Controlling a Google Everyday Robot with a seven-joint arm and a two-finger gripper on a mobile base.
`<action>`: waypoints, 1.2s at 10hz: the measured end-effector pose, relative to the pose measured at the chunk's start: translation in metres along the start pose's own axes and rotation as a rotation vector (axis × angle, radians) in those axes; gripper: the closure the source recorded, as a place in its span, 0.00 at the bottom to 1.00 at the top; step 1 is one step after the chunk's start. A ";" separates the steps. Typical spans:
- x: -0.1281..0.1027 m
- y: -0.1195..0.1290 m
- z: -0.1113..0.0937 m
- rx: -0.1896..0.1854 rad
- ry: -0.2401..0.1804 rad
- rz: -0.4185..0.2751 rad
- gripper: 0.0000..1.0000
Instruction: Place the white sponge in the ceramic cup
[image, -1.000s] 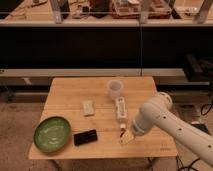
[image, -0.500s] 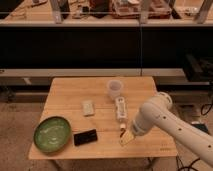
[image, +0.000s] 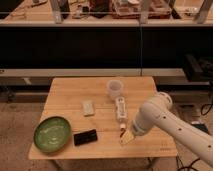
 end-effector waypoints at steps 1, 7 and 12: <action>0.001 0.000 0.000 -0.001 0.003 -0.001 0.20; 0.093 -0.037 -0.018 -0.044 0.345 -0.074 0.20; 0.116 -0.050 -0.027 -0.062 0.440 -0.098 0.20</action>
